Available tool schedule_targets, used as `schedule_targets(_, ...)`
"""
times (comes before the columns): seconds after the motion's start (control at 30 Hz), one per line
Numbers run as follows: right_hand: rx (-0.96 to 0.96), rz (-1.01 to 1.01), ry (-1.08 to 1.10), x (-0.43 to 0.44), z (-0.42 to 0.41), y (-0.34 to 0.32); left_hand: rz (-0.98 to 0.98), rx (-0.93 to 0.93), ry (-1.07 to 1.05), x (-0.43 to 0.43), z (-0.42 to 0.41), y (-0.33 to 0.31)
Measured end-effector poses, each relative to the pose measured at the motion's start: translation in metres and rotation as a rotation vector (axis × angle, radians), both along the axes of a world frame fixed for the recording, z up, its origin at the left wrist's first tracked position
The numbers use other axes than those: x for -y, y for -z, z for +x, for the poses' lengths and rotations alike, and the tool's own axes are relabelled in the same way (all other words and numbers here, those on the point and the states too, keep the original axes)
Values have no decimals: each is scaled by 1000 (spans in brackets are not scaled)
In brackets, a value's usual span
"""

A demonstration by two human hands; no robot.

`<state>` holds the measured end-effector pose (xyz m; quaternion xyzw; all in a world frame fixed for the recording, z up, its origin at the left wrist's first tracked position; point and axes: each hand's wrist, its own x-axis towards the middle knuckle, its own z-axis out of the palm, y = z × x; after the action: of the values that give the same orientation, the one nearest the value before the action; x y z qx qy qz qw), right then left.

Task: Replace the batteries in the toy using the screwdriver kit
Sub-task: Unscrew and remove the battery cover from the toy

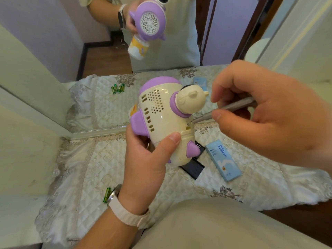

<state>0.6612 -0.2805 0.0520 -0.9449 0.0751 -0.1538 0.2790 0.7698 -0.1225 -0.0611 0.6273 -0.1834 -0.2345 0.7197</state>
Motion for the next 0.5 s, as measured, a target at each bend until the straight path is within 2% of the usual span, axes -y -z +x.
schedule_targets(0.5,-1,-26,5,-2,-2,-1,18,-7,-9,-1,-1,3)
